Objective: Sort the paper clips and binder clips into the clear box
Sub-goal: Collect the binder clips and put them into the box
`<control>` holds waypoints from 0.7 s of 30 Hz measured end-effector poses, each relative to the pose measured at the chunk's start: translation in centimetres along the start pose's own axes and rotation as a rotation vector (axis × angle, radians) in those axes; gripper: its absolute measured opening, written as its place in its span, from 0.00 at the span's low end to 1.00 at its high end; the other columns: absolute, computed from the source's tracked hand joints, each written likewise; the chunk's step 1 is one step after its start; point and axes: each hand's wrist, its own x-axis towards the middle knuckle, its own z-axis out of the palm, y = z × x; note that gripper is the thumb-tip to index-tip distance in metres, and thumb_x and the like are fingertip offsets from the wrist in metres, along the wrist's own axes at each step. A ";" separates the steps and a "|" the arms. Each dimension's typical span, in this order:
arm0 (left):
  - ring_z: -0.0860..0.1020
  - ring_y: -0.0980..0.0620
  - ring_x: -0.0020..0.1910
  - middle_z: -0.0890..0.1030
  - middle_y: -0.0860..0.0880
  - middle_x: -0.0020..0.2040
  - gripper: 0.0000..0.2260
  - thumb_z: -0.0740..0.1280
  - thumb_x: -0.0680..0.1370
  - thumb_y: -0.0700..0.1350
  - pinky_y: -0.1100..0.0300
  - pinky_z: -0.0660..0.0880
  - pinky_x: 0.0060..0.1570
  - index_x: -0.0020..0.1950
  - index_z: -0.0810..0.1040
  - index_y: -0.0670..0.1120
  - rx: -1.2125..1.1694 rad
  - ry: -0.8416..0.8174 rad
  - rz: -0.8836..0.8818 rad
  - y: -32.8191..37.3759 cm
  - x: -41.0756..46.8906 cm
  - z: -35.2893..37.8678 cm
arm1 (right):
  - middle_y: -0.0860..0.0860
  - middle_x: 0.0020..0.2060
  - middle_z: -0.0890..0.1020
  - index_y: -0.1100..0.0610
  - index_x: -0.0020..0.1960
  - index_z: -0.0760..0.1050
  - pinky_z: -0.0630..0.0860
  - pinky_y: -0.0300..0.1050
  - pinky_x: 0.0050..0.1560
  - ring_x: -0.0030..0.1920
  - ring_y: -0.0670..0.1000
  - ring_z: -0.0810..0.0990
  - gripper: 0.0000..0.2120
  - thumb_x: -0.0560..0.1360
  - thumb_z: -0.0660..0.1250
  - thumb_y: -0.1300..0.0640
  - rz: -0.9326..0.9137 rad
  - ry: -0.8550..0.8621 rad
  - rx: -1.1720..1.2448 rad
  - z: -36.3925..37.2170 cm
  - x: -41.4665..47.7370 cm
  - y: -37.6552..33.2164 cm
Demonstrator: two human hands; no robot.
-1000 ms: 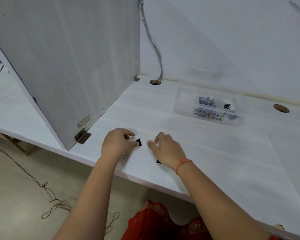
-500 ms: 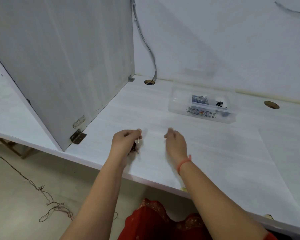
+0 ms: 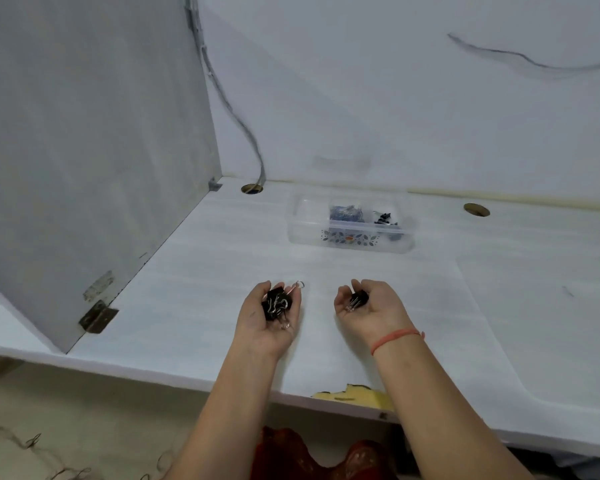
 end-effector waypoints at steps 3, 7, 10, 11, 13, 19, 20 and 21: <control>0.79 0.46 0.41 0.79 0.42 0.31 0.09 0.64 0.77 0.39 0.50 0.81 0.36 0.38 0.74 0.37 0.062 -0.002 0.001 -1.8 1.2 2.8 | 0.57 0.37 0.70 0.63 0.41 0.68 0.70 0.40 0.36 0.34 0.51 0.71 0.07 0.77 0.56 0.66 -0.049 -0.016 0.001 0.4 -0.3 -3.2; 0.75 0.48 0.34 0.75 0.42 0.36 0.10 0.61 0.79 0.38 0.60 0.80 0.28 0.38 0.71 0.38 0.172 -0.047 0.006 -3.9 3.7 9.7 | 0.56 0.36 0.69 0.62 0.41 0.68 0.68 0.39 0.33 0.31 0.49 0.69 0.07 0.78 0.55 0.66 -0.152 -0.033 -0.006 2.3 -0.1 -8.9; 0.73 0.48 0.33 0.73 0.42 0.38 0.08 0.61 0.78 0.36 0.63 0.77 0.26 0.38 0.70 0.38 0.271 -0.101 0.034 -5.1 6.2 14.7 | 0.56 0.36 0.69 0.62 0.43 0.67 0.69 0.38 0.34 0.30 0.48 0.68 0.07 0.78 0.55 0.66 -0.233 -0.034 -0.053 4.1 0.8 -13.1; 0.73 0.48 0.33 0.73 0.42 0.37 0.08 0.61 0.78 0.36 0.63 0.78 0.27 0.38 0.70 0.38 0.311 -0.116 0.042 -5.6 7.2 16.3 | 0.56 0.35 0.69 0.62 0.45 0.68 0.69 0.38 0.34 0.30 0.48 0.67 0.05 0.78 0.55 0.66 -0.253 -0.031 -0.086 4.8 1.3 -14.4; 0.73 0.48 0.34 0.73 0.41 0.37 0.08 0.62 0.77 0.35 0.63 0.78 0.27 0.38 0.71 0.38 0.401 -0.121 0.056 -6.1 9.3 18.2 | 0.55 0.34 0.68 0.62 0.46 0.68 0.71 0.39 0.34 0.30 0.49 0.67 0.05 0.78 0.55 0.65 -0.291 0.003 -0.200 6.3 2.4 -15.8; 0.71 0.48 0.33 0.70 0.42 0.37 0.12 0.57 0.80 0.37 0.62 0.76 0.32 0.36 0.69 0.39 0.568 -0.064 0.126 -7.5 16.8 23.2 | 0.54 0.34 0.66 0.60 0.39 0.67 0.72 0.43 0.39 0.32 0.50 0.67 0.10 0.79 0.56 0.60 -0.321 0.075 -0.539 9.9 7.2 -19.3; 0.70 0.49 0.33 0.70 0.42 0.38 0.13 0.56 0.81 0.39 0.62 0.76 0.32 0.36 0.69 0.39 0.596 -0.031 0.150 -7.6 17.9 23.7 | 0.54 0.35 0.66 0.60 0.41 0.68 0.72 0.44 0.43 0.34 0.51 0.68 0.09 0.79 0.56 0.60 -0.318 0.075 -0.582 10.3 7.9 -19.7; 0.71 0.48 0.33 0.71 0.42 0.39 0.14 0.56 0.81 0.41 0.60 0.76 0.34 0.37 0.71 0.38 0.633 -0.003 0.169 -7.6 19.0 24.1 | 0.54 0.36 0.67 0.60 0.45 0.69 0.71 0.45 0.47 0.38 0.52 0.69 0.07 0.79 0.56 0.59 -0.312 0.074 -0.623 10.6 8.8 -20.0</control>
